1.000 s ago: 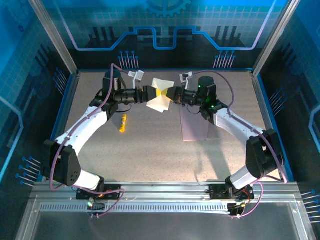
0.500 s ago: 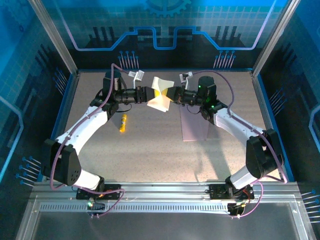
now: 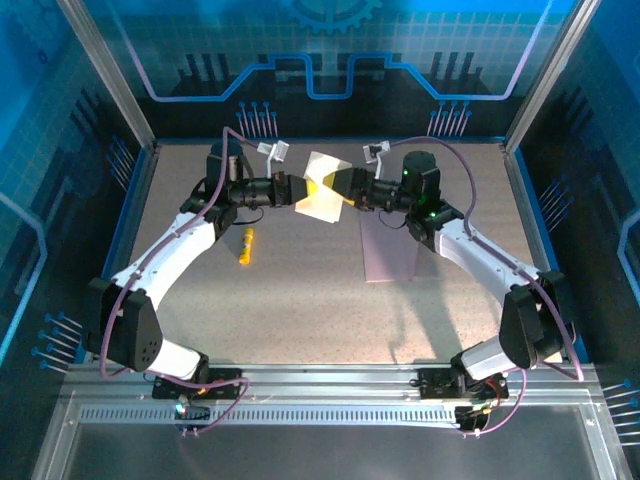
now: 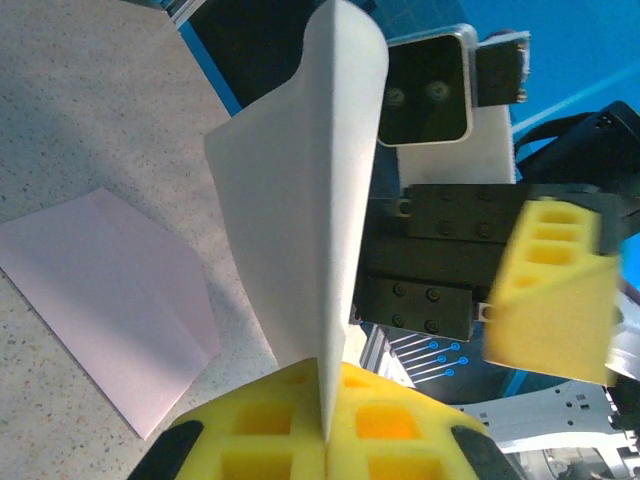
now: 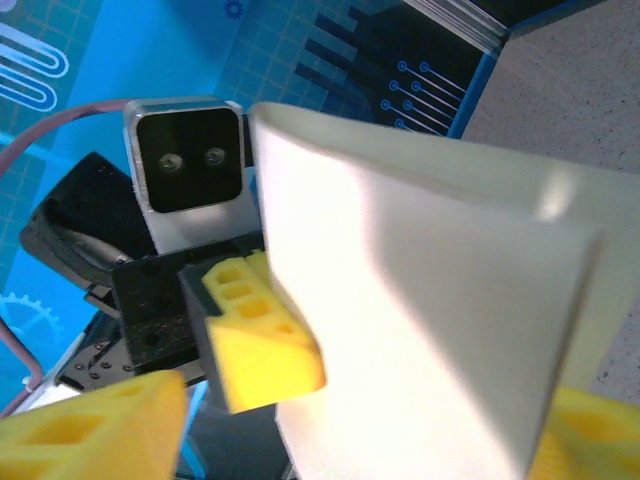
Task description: Place the letter into the envelope and seal it
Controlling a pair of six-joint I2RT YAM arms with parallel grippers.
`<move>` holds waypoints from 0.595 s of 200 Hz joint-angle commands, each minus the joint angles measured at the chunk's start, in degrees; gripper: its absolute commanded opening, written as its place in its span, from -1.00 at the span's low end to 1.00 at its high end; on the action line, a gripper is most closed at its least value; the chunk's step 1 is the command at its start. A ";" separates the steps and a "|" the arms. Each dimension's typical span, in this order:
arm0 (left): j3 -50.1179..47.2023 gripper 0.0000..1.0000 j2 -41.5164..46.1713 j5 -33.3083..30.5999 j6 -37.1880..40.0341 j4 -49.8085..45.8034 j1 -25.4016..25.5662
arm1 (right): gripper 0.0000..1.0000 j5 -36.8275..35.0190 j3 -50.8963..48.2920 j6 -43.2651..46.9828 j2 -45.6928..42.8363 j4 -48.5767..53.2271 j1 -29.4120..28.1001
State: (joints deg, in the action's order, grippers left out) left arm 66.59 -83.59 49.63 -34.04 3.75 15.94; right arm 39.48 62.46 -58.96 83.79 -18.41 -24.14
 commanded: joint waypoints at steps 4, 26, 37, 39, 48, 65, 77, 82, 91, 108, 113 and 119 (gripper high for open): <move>-1.49 -1.00 1.83 -1.29 -0.31 2.85 0.31 | 0.75 1.14 -0.88 4.09 -3.48 3.98 2.80; -3.87 -1.00 3.20 -2.82 -5.50 10.57 0.27 | 0.84 3.66 -3.42 4.54 -4.23 4.07 4.96; -5.06 -1.00 3.41 -2.98 -8.61 15.30 0.31 | 0.85 5.10 -4.52 4.42 -4.25 3.26 5.29; -5.26 -1.00 3.39 -3.01 -9.05 15.96 0.32 | 0.85 5.37 -4.69 4.32 -4.16 3.29 5.30; -6.11 -0.99 3.29 -3.16 -11.42 19.27 0.39 | 0.85 6.62 -5.43 3.80 -3.98 0.34 5.20; -7.27 -0.99 3.00 -3.65 -14.43 23.71 0.57 | 0.85 8.64 -6.74 1.36 -2.99 -4.82 4.76; -7.98 -0.99 2.76 -4.13 -16.00 26.26 0.74 | 0.85 9.44 -7.06 0.54 -2.20 -6.85 4.26; -8.18 -0.99 2.65 -4.33 -16.70 27.15 0.75 | 0.85 9.78 -7.12 0.28 -1.91 -7.57 4.00; -8.60 -0.99 2.40 -4.59 -17.81 28.75 0.92 | 0.84 10.32 -7.05 -0.23 -1.38 -9.06 3.60; -9.39 -0.98 2.16 -5.10 -19.25 31.23 1.27 | 0.81 11.67 -6.78 -1.92 -0.26 -13.01 2.84; -9.51 -0.98 2.04 -5.30 -19.51 31.75 1.37 | 0.79 12.15 -6.67 -2.75 0.16 -14.67 2.69; -9.70 -0.98 1.95 -5.50 -19.68 32.04 1.48 | 0.76 12.64 -6.73 -3.98 0.61 -16.89 2.53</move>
State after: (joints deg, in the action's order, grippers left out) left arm 57.95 -82.04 45.63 -50.17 28.80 16.78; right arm 48.23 55.86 -59.18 82.81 -25.10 -20.32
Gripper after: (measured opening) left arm 0.053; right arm 0.903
